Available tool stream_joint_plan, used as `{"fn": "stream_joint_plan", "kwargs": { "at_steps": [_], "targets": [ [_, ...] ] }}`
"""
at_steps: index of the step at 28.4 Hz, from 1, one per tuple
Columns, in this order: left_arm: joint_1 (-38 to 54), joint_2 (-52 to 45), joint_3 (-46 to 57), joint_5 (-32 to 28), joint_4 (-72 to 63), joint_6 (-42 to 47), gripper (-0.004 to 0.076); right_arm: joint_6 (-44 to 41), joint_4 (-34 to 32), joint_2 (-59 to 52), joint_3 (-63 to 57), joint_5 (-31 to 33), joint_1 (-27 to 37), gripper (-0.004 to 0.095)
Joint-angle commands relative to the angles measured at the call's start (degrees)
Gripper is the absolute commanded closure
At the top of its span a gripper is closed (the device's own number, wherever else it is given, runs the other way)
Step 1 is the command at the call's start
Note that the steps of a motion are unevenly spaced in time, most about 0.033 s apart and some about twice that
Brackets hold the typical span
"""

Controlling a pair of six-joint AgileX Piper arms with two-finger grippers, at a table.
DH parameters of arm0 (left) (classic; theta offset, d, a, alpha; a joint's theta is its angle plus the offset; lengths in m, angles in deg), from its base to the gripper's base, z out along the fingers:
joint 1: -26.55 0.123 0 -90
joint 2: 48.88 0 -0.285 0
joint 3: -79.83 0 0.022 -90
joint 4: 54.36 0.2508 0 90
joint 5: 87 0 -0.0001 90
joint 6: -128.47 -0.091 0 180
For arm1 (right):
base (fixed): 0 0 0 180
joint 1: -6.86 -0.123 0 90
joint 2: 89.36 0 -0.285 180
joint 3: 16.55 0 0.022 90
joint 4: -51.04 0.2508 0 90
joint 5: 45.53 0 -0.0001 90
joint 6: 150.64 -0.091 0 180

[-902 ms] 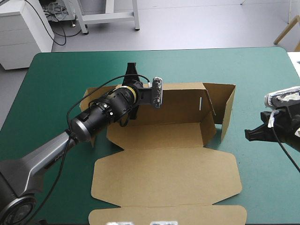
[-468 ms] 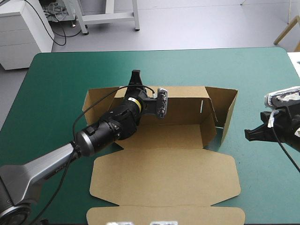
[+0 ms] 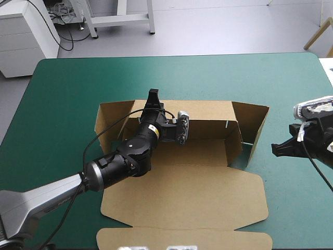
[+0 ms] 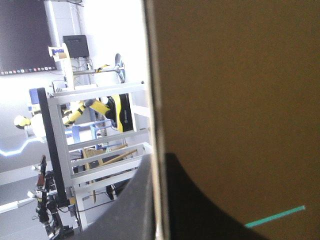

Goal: Fold the box

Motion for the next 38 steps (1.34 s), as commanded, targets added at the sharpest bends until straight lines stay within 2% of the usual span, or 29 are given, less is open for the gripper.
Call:
{"fn": "stream_joint_plan", "kwargs": {
  "at_steps": [1, 5, 10, 13, 15, 17, 19, 22, 33, 38],
  "targets": [
    [-0.55, -3.51, 3.68, -1.38, 2.18, 4.44, 0.0734, 0.13, 0.69, -0.43, 1.44, -3.59, 0.21, 0.0927],
    [-0.55, -5.43, 7.49, -2.31, 7.48, 10.41, 0.0734, -0.28, 3.7, -0.43, 1.44, -3.71, 0.21, 0.0927],
    [-0.55, -5.54, 7.72, -0.85, 7.34, 11.57, 0.0734, -0.7, 6.04, -0.43, 1.67, -8.01, 0.21, 0.0884],
    [-0.55, -5.54, 7.72, 0.28, 7.34, 12.02, 0.0734, -0.7, 6.04, -0.43, 2.05, -10.86, 0.21, 0.0738],
    [-0.55, -5.54, 7.72, 1.99, 8.17, 14.43, 0.0734, -1.01, 6.04, -0.19, 2.78, -11.12, 0.21, 0.0598],
    [-0.55, -5.54, 7.72, 4.7, 10.16, 18.32, 0.0734, -2.98, 6.04, 0.19, 4.08, -11.12, 0.21, 0.0414],
    [-0.44, -5.54, 7.72, 6.7, 11.99, 20.45, 0.0734, -4.49, 6.04, 1.16, 5.42, -10.99, 0.21, 0.0295],
    [-0.33, -5.54, 7.72, 6.96, 12.59, 20.68, 0.0734, -4.59, 6.04, 2.98, 7.79, -9.93, 0.21, 0.0199],
    [-0.33, -5.54, 7.72, 4.45, 12.36, 20.76, 0.0734, -4.49, 6.29, 13.97, 21.62, -4.22, 0.21, 0.0191],
    [-0.33, -5.54, 7.72, 3.32, 11.98, 20.76, 0.0734, -1.39, 9.66, 23.03, 31.28, -0.33, 0.21, 0.0191]
  ]
}}
